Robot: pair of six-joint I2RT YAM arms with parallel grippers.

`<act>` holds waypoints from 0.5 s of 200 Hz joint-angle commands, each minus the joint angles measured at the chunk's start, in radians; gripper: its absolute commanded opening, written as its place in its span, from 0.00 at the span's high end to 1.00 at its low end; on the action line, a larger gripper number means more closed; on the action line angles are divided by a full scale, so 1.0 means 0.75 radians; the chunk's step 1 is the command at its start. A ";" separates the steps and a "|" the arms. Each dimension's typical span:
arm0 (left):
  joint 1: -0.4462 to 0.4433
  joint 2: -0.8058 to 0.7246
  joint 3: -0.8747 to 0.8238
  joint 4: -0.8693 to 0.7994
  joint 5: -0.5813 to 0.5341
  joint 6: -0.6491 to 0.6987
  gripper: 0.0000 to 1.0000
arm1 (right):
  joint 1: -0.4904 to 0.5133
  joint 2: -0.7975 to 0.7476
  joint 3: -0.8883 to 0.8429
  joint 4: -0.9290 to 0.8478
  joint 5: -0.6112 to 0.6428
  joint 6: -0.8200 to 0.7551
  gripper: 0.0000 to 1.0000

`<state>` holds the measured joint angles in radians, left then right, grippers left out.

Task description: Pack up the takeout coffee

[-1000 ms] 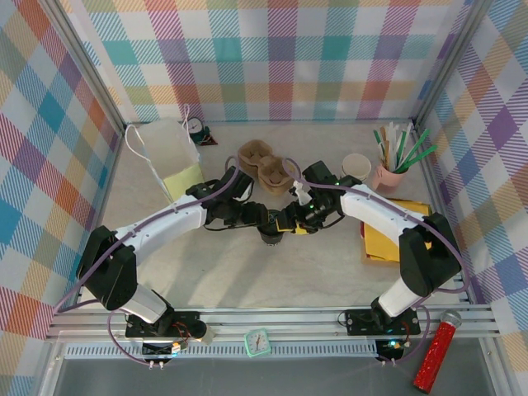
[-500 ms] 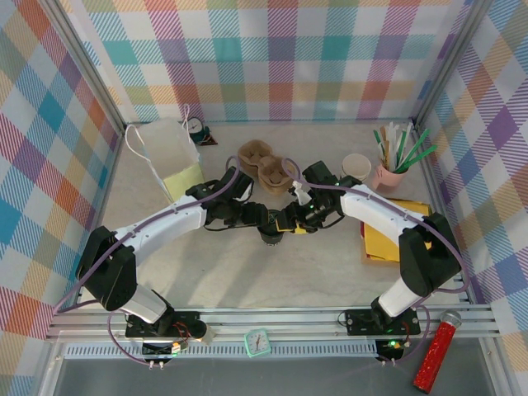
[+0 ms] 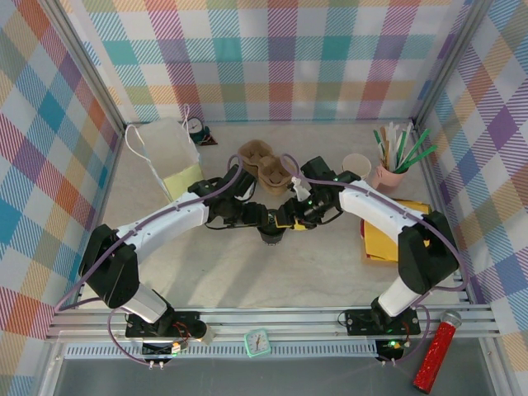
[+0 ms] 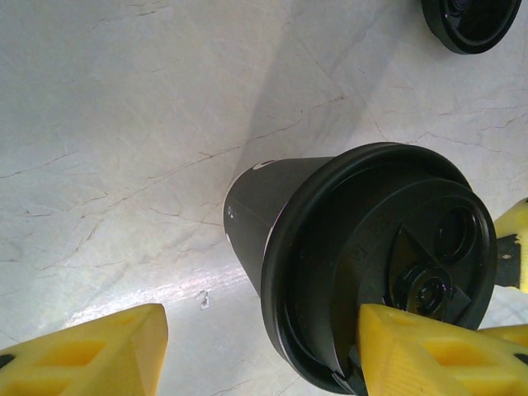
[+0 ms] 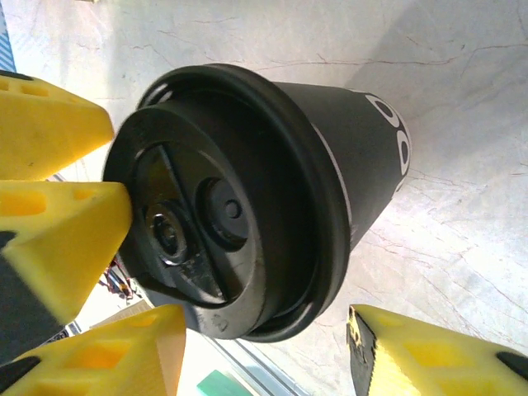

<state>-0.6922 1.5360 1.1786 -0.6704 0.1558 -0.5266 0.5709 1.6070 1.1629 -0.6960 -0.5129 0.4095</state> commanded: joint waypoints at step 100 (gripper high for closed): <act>-0.025 0.034 0.028 -0.085 -0.028 0.031 0.38 | 0.004 0.018 0.020 -0.062 0.045 -0.027 0.44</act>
<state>-0.6926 1.5356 1.1736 -0.6548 0.1585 -0.5262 0.5678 1.6131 1.1423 -0.6769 -0.5312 0.4049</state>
